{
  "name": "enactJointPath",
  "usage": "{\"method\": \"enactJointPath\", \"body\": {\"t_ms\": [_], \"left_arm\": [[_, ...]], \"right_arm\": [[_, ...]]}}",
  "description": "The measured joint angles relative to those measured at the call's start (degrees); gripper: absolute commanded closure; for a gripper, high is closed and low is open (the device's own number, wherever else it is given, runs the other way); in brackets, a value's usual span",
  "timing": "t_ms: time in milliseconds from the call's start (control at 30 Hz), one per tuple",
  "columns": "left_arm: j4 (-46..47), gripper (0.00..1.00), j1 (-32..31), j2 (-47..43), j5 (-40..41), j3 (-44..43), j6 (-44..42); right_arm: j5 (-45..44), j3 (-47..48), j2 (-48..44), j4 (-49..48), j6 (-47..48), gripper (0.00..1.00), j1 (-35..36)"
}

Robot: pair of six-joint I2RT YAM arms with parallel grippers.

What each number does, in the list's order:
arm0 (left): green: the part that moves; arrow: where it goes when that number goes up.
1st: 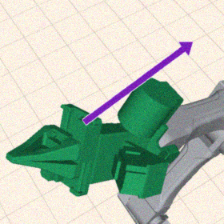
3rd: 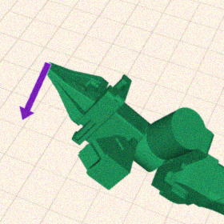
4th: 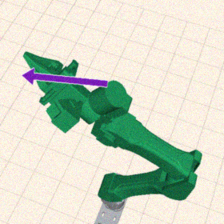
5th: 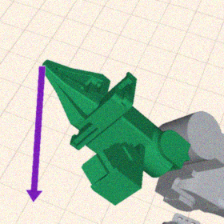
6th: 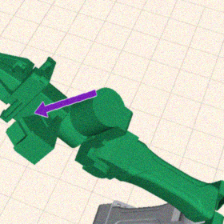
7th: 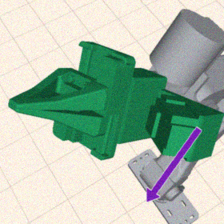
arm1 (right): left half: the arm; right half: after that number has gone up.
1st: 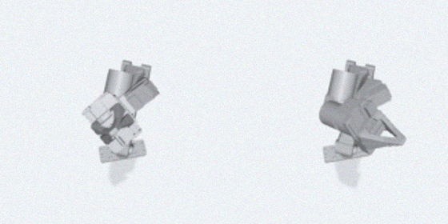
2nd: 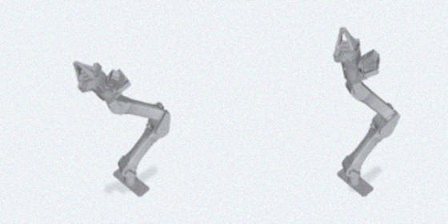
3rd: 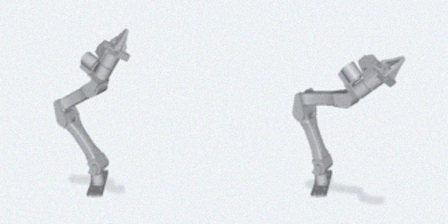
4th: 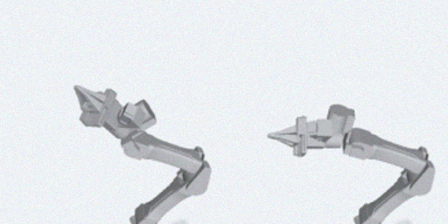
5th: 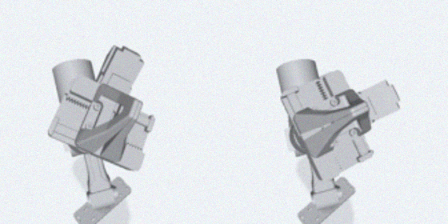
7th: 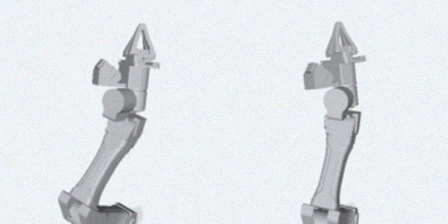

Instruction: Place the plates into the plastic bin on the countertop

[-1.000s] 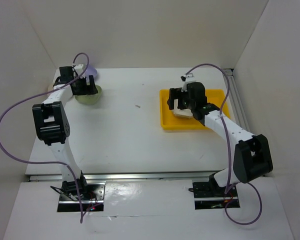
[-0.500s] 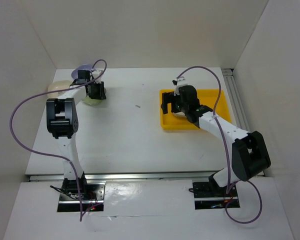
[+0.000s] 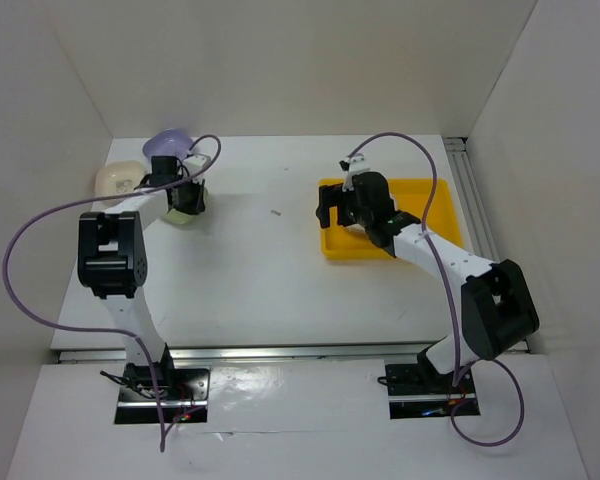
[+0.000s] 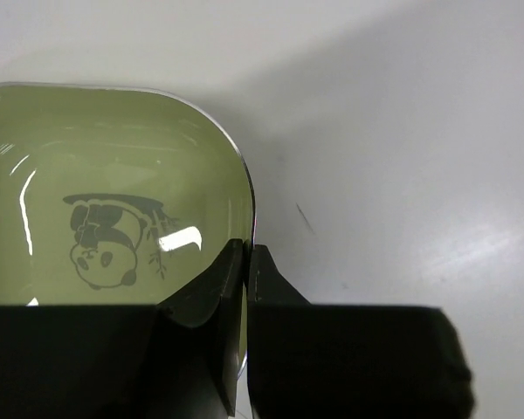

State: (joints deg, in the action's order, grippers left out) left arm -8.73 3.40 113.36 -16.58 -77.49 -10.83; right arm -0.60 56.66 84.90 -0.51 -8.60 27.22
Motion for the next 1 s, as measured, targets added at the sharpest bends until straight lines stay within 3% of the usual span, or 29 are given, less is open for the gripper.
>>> {"method": "enactJointPath", "body": {"t_ms": [200, 433, 700, 1000], "left_arm": [[-0.6, 1.00, -2.1, -15.1, -3.0, 16.6, -9.6], [-2.9, 1.00, -13.5, -33.6, -3.6, 30.8, -18.6], [-3.1, 1.00, -26.9, -37.4, 4.4, 34.2, -23.5], [-2.5, 1.00, -34.9, -37.6, 12.5, 34.6, -25.3]], "right_arm": [[3.8, 0.5, 1.2, -2.8, -2.1, 0.00, 0.4], [8.3, 11.0, 13.3, -3.6, -5.7, 0.02, 1.8], [12.2, 25.8, 26.5, -2.6, -9.8, 0.06, 5.5], [14.6, 26.4, 28.7, -0.9, -11.3, 0.10, 10.5]]}}
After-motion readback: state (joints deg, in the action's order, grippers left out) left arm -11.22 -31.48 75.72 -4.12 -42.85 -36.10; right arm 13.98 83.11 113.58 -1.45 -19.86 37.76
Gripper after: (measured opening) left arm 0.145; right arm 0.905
